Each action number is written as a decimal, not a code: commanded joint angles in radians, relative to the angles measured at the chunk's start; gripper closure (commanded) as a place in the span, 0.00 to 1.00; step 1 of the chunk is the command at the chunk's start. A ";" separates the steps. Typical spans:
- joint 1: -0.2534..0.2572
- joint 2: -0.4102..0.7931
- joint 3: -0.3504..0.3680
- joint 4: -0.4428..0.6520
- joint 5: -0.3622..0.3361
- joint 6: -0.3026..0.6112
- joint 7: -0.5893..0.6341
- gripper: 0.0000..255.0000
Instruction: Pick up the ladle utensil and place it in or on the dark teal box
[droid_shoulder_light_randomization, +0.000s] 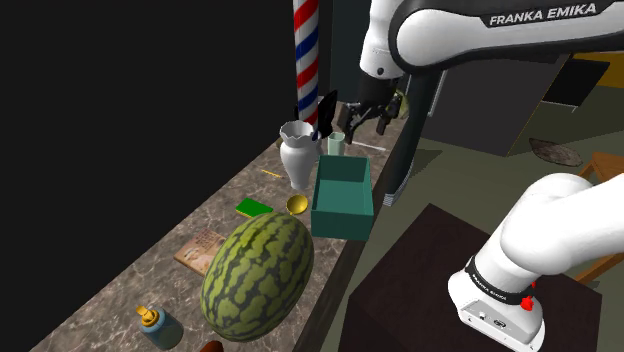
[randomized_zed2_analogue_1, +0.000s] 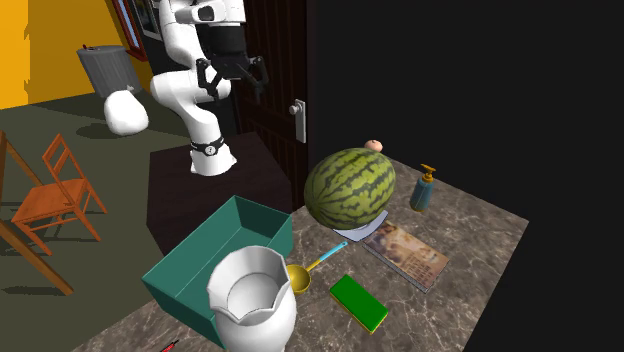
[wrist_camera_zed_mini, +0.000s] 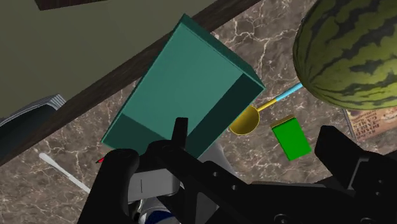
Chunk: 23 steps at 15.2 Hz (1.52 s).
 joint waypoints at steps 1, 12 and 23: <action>-0.013 0.056 0.052 -0.006 0.006 0.054 0.089 0.00; -0.125 0.466 0.286 0.078 -0.120 0.291 0.587 0.00; -0.079 0.985 0.270 0.341 -0.449 0.360 1.131 0.00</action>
